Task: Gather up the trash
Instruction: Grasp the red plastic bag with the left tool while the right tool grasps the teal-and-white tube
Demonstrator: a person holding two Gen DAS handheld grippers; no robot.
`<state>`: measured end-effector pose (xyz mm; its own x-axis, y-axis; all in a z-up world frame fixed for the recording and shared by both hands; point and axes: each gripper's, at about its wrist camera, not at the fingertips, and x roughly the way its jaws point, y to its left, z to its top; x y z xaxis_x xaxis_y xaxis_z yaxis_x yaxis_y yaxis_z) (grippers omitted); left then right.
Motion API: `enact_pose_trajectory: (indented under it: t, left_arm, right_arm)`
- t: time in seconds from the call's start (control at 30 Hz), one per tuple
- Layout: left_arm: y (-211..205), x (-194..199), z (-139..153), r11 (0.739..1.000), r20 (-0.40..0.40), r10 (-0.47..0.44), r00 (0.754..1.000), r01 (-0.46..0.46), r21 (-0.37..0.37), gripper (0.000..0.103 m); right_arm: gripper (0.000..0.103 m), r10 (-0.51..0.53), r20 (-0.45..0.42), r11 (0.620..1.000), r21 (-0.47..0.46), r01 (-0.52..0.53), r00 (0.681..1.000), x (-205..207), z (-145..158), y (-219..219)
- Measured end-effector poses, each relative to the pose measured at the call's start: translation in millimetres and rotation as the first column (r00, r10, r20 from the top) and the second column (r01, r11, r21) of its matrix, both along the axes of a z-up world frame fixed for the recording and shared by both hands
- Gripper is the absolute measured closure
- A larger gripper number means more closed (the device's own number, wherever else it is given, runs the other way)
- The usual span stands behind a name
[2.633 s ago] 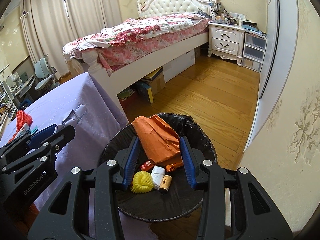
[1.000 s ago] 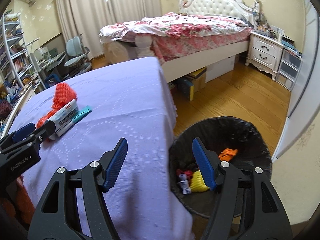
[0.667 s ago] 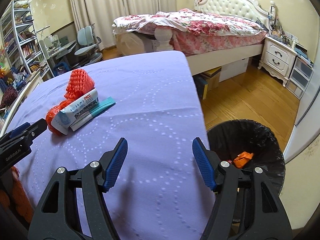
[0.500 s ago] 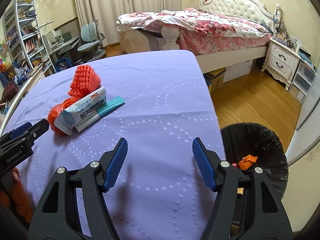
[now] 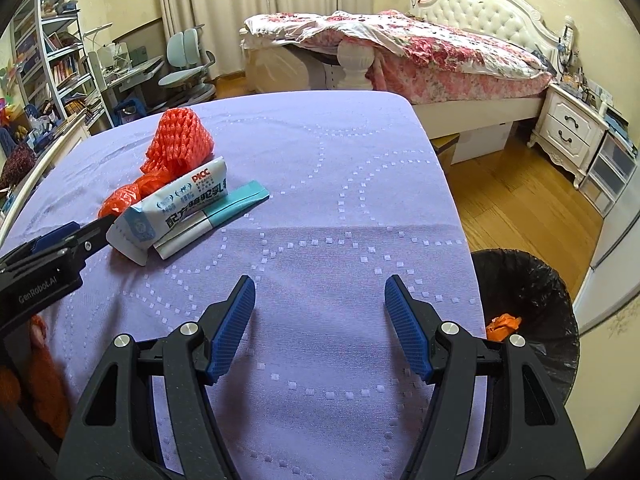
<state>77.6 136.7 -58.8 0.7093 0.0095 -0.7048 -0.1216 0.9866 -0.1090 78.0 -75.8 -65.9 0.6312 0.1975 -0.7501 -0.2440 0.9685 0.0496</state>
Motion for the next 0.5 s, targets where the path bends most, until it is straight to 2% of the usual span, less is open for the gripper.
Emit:
enact_pose_trajectory:
  t: [0.07, 0.23, 0.5]
  left_arm:
    - [0.3, 1.2, -0.1, 1.000, 0.002, -0.013, 1.000, 0.013, -0.007, 0.031]
    - [-4.4, 2.9, -2.0, 0.997, -0.003, -0.077, 0.997, 0.077, -0.029, 0.065]
    - [-3.2, -5.0, 0.3, 0.996, 0.006, -0.086, 0.996, 0.086, -0.027, 0.071]
  right_arm:
    - [0.037, -0.001, -0.001, 1.000, -0.001, 0.001, 1.000, 0.5, 0.1, 0.8]
    - [0.037, 0.002, -0.005, 1.000, -0.009, -0.002, 1.000, 2.0, -0.9, 1.0]
    - [0.037, 0.004, -0.006, 1.000, -0.010, -0.005, 1.000, 2.3, -1.9, 1.2]
